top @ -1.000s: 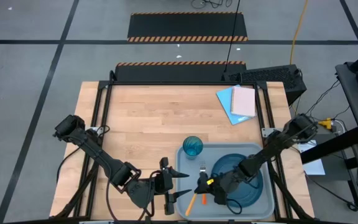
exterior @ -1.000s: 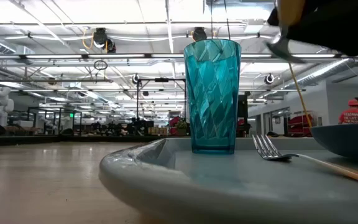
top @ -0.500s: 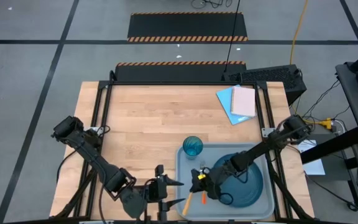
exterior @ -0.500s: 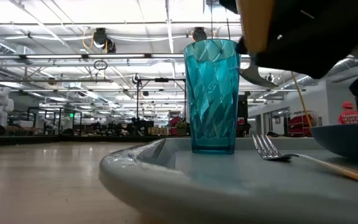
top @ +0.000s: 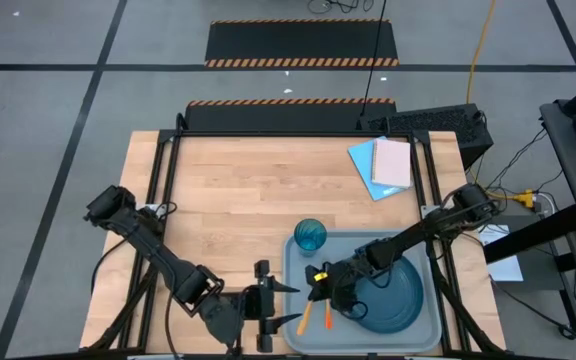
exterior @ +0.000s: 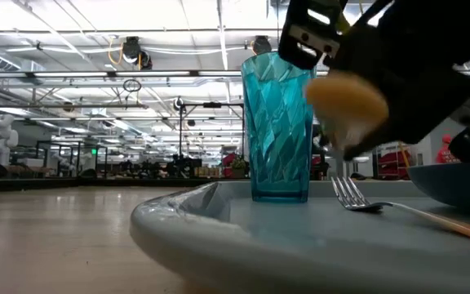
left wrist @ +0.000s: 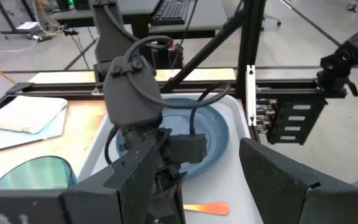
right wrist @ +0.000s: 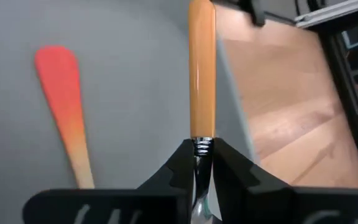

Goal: Pick and place plate/cup/fork/spoon on tray
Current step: Put the brown spoon on the gray tray to the left of the orange fork

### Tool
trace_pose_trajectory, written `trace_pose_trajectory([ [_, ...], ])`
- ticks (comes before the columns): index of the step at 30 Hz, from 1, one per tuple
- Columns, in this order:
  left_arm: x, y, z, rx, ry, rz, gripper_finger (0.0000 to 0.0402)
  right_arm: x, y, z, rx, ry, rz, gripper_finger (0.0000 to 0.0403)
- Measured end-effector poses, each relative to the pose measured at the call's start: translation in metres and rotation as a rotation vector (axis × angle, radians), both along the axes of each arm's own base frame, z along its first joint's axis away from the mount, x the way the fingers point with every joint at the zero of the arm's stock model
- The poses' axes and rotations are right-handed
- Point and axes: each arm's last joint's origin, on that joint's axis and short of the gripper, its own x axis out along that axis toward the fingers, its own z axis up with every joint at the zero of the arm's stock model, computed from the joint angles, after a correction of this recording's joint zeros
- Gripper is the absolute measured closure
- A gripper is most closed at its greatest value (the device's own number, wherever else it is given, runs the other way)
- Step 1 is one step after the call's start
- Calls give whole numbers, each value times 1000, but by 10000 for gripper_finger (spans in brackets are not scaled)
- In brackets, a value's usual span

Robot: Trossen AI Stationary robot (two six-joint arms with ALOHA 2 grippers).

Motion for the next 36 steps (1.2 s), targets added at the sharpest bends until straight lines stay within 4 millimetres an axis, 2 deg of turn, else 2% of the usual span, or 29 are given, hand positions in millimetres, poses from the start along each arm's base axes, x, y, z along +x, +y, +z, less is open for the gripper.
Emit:
trace_pose_trajectory([
  [10,5,7,0,57,13,-20,170,1,-1,-21,-58,48,23,338],
  [19,6,8,0,50,14,-15,170,1,0,-20,-67,40,24,333],
  [22,6,8,0,42,14,-11,170,-1,2,-16,-84,28,-33,332],
  [27,6,8,-1,41,21,-42,170,-13,14,8,-82,-21,-150,332],
  [31,3,2,-2,24,32,-95,170,-33,23,36,41,25,-230,332],
  [36,13,-16,-28,47,53,-156,177,-62,22,71,277,168,-381,332],
])
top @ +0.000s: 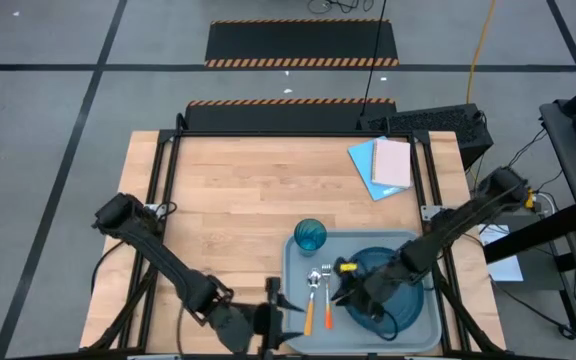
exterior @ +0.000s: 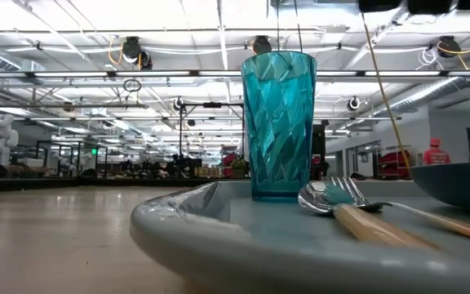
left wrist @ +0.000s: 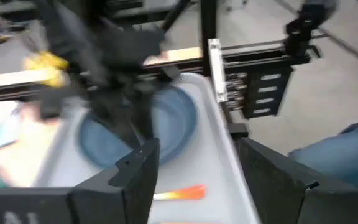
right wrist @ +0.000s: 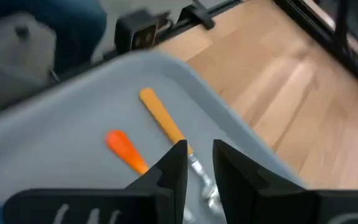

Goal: Pick and place plate/cup/fork/spoon on tray
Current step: Put the brown spoon on the gray tray to the left of the orange fork

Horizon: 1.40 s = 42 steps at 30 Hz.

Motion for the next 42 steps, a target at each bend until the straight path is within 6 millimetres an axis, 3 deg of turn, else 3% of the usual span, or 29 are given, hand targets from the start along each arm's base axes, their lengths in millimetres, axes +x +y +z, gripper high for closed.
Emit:
trace_pose_trajectory([
  [9,36,-15,-51,-55,72,1,249,-61,-29,56,348,190,-264,332],
  [15,66,-9,-85,-97,145,51,285,-86,-36,62,331,81,-354,332],
  [23,78,13,-119,-116,379,221,328,-94,-38,50,280,84,-338,332],
  [28,79,22,-126,-79,413,213,357,-94,-38,50,274,81,-334,332],
  [36,91,44,-154,-34,478,230,391,-94,-38,50,281,83,-338,332],
  [42,96,59,-158,-40,512,264,394,-94,-38,50,283,84,-340,332],
])
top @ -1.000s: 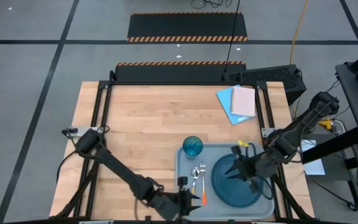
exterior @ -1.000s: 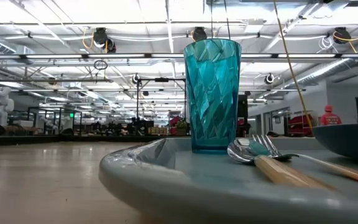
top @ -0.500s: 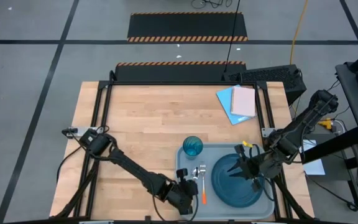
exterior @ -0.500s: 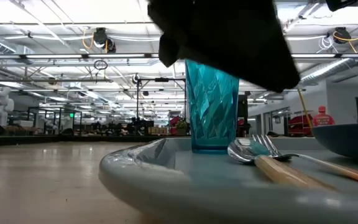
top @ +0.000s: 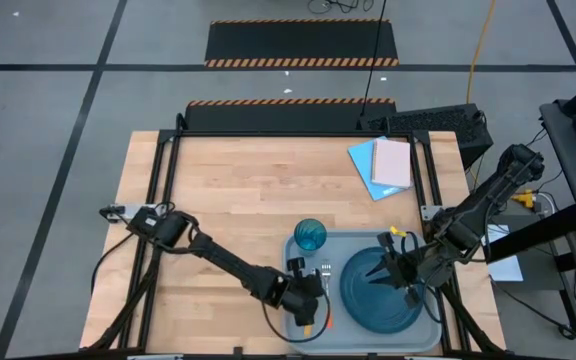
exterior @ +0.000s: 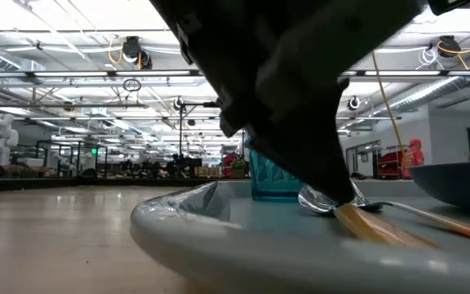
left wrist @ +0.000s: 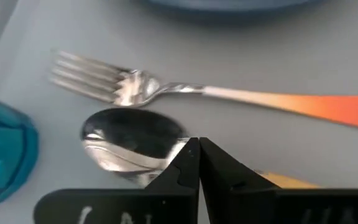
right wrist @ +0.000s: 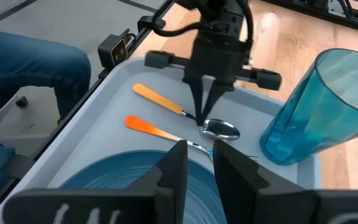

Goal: Pick and place plate/cup/fork/spoon on tray
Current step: Put the brown spoon on the gray tray to the left of the orange fork

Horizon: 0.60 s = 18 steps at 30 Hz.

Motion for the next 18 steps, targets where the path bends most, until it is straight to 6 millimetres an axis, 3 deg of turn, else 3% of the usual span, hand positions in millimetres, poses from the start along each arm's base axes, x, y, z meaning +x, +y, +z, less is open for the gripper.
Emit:
trace_pose_trajectory([
  [7,-1,14,-4,26,72,43,386,0,0,0,0,1,0,332],
  [18,-4,17,-6,57,87,98,385,0,0,0,1,2,2,332],
])
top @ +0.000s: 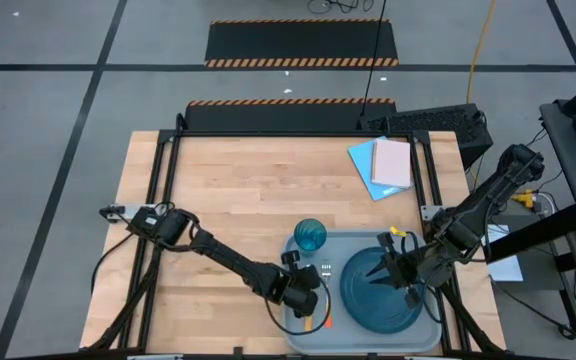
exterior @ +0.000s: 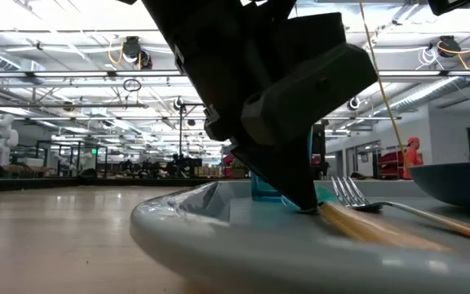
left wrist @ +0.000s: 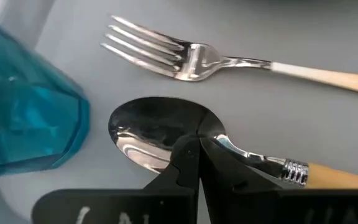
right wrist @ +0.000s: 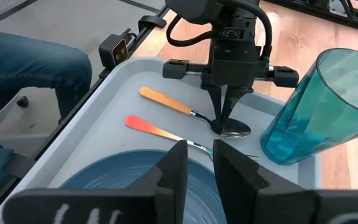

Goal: Pick and place plate/cup/fork/spoon on tray
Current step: Put the brown spoon on the gray tray to the left of the orange fork, then return to Home Position

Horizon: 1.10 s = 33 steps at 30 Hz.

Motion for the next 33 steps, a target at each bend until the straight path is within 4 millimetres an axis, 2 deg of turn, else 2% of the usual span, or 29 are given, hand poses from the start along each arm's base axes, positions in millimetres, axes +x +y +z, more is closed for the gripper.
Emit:
trace_pose_trajectory([
  [17,-3,2,4,12,-10,75,385,0,0,-1,-2,7,-3,332],
  [29,-20,-16,69,28,-174,16,385,1,0,1,-5,-18,-22,335],
  [33,-27,-25,96,56,-259,-51,385,2,-3,2,-28,-58,-121,360],
])
